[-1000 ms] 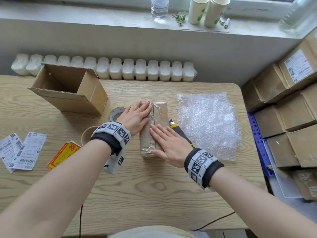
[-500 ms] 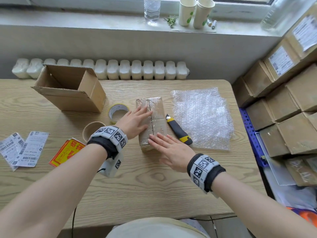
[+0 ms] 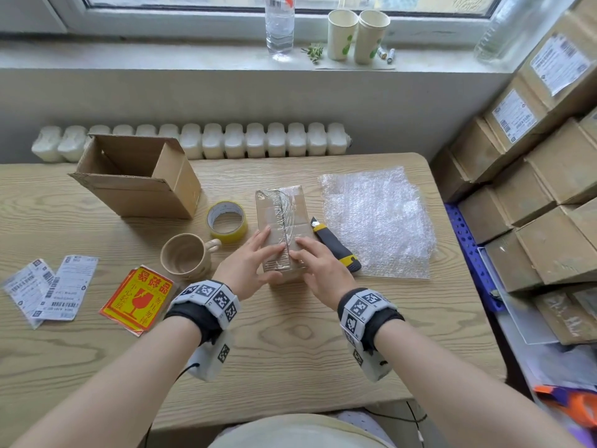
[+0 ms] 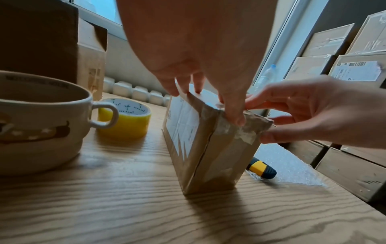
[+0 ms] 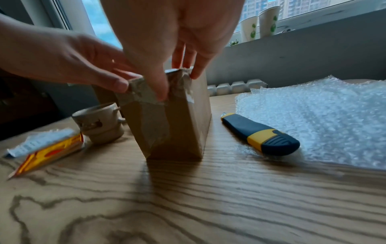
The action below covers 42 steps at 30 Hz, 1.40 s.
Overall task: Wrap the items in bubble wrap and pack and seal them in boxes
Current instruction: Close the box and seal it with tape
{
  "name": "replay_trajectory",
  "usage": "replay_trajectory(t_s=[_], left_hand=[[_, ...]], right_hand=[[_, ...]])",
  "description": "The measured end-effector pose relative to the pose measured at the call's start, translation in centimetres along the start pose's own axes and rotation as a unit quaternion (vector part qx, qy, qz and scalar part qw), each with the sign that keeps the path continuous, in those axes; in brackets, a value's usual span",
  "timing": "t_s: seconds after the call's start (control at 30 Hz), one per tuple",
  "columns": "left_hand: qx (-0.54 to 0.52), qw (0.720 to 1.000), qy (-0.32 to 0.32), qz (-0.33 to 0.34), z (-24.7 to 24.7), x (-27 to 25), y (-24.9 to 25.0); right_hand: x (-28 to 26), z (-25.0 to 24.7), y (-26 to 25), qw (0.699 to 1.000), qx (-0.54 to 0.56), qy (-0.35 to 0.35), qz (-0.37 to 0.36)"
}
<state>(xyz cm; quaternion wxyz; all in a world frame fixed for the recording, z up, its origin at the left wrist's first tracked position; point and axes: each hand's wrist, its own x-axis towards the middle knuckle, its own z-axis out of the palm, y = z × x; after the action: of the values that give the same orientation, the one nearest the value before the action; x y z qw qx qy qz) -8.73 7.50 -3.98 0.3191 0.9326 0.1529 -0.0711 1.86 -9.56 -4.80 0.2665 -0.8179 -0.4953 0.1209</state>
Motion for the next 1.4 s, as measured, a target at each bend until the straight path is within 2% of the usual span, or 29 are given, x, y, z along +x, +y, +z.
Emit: replay_trajectory(t_s=[0.13, 0.23, 0.37, 0.5, 0.57, 0.7, 0.8, 0.93, 1.03, 1.13, 1.27, 1.4], left_hand=[[0.026, 1.000, -0.002, 0.003, -1.0, -0.5, -0.7], [0.022, 0.999, 0.020, -0.038, -1.8, -1.1, -0.9], [-0.012, 0.991, 0.049, -0.125, -1.7, -1.4, 0.3], [-0.015, 0.957, 0.033, -0.287, -0.6, -1.5, 1.3], [-0.038, 0.947, 0.034, -0.317, 0.0, -1.3, 1.1], [-0.095, 0.943, 0.074, -0.310, -0.1, -0.7, 0.7], [-0.108, 0.940, 0.086, -0.313, -0.6, -0.4, 0.7], [-0.120, 0.936, 0.118, -0.308, -1.3, 0.4, 0.5], [-0.192, 0.931, 0.104, -0.294, -1.7, 0.6, 0.1], [-0.218, 0.931, 0.094, -0.278, -1.6, 0.8, -0.2], [-0.218, 0.938, 0.090, -0.253, -2.1, 1.3, 0.0], [-0.339, 0.914, 0.055, -0.215, -2.7, 2.5, -0.7]], right_hand=[[0.7, -1.3, -0.7, 0.998, 0.040, -0.040, 0.023], [1.7, -2.0, -1.2, 0.996, 0.032, -0.081, 0.012], [4.1, -2.7, -0.6, 0.992, 0.031, -0.097, 0.075], [7.6, -3.7, 0.4, 0.989, 0.040, -0.079, 0.116], [9.5, -4.0, 1.0, 0.986, 0.057, -0.062, 0.143], [12.5, -3.6, 2.4, 0.977, 0.089, -0.071, 0.180], [13.2, -3.4, 3.2, 0.977, 0.093, -0.071, 0.178], [13.0, -3.8, 4.5, 0.966, 0.108, -0.073, 0.223], [12.0, -4.4, 5.5, 0.962, 0.118, -0.093, 0.230], [10.8, -4.8, 6.3, 0.958, 0.169, -0.072, 0.220], [9.6, -5.1, 6.4, 0.929, 0.249, -0.046, 0.269], [8.8, -5.8, 6.3, 0.919, 0.271, -0.044, 0.283]])
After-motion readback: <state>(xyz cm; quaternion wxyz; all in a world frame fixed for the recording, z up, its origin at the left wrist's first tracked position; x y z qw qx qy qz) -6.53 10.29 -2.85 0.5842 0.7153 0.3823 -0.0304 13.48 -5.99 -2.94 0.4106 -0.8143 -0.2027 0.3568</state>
